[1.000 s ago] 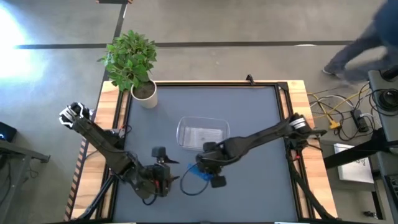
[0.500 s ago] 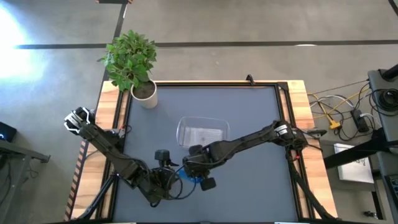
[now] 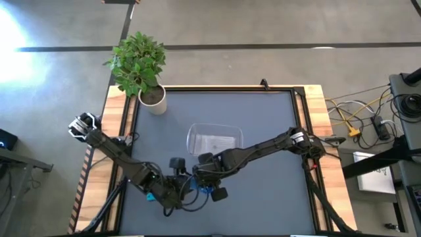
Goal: Nest measuring cups in basket
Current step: Stack the dark blue measuring cup on top of the red measuring cup
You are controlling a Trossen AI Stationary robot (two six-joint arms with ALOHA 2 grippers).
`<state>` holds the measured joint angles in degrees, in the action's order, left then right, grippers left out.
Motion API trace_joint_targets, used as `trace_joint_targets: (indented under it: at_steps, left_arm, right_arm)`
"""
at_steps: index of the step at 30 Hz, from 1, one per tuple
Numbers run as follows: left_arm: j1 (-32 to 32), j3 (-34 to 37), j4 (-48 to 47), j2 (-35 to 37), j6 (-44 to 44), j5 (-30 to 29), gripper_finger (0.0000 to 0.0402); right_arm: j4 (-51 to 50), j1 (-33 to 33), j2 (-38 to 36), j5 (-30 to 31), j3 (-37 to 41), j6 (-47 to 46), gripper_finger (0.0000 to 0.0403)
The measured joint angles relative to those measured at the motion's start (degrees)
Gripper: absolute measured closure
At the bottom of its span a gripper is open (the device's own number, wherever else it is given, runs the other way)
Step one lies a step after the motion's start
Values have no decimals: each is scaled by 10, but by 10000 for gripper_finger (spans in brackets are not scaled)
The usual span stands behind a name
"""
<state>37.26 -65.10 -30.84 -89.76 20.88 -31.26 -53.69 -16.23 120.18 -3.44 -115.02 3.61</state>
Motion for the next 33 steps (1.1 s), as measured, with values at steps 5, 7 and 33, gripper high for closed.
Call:
trace_joint_targets:
  at_steps: [5,7,33]
  left_arm:
    - [-14,0,10,-9,-15,30,169]
    - [-18,0,14,-16,-18,50,169]
    - [-25,0,20,-30,-40,73,279]
  right_arm:
    - [1,0,0,0,0,0,394]
    - [2,0,0,0,0,1,394]
    - [4,0,0,-1,1,-6,394]
